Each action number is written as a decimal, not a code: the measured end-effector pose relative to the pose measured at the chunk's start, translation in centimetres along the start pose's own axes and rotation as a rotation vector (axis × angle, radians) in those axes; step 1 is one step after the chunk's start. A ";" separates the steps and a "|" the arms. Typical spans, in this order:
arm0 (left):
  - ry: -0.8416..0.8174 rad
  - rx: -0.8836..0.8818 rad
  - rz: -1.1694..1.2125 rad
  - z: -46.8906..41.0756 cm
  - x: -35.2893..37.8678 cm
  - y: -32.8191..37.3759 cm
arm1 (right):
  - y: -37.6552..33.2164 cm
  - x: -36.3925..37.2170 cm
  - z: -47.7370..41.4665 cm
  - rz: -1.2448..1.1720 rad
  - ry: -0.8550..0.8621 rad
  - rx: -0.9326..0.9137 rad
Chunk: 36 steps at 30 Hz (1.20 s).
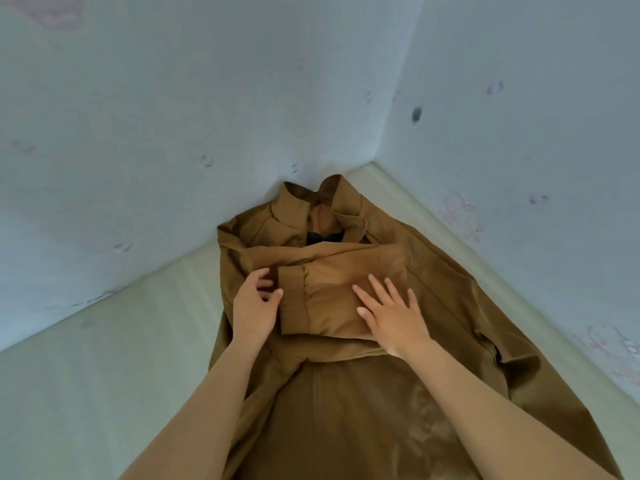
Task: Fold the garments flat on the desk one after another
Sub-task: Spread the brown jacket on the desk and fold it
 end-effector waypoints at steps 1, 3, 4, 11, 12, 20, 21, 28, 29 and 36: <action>0.070 0.040 -0.044 0.0 -0.4 -0.3 | 0.3 0.1 -0.2 0.000 -0.002 0.035; 0.211 0.140 -0.129 -0.5 -1.8 -0.7 | 0.1 -0.7 -0.7 -0.137 0.148 0.078; 0.269 0.204 -0.168 -1.2 -2.9 -0.9 | -0.1 -1.5 -1.1 -0.240 0.262 0.110; 0.013 0.406 -0.433 -10.3 -7.7 -2.4 | 1.1 -4.9 -6.2 -0.377 0.332 0.215; -0.032 0.457 -0.497 -11.4 -8.0 -2.5 | 1.2 -4.9 -6.8 -0.306 0.288 0.198; -0.056 0.769 -0.838 -13.5 -7.7 -2.6 | 3.0 -5.1 -8.2 -0.138 0.178 0.127; -0.022 0.779 -0.816 -13.3 -7.8 -2.4 | 3.8 -4.9 -8.0 -0.209 0.160 0.120; 0.026 0.599 -0.409 -13.3 -6.8 2.1 | 8.6 -4.7 -5.6 -0.346 0.284 0.068; -0.006 0.584 -0.439 -13.5 -6.5 2.7 | 9.0 -5.0 -5.4 -0.334 0.343 0.074; 0.020 0.565 -0.891 -9.1 -3.4 4.1 | 4.8 -3.8 -4.3 -0.236 0.418 0.241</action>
Point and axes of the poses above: each hand's wrist, its own z-axis away from the middle knuckle, its own x-axis out of the palm, y = z × x, the point moved 2 cm from there along -z, towards the middle knuckle, and after that the axes turned 3 degrees about x, right-handed, at the moved point
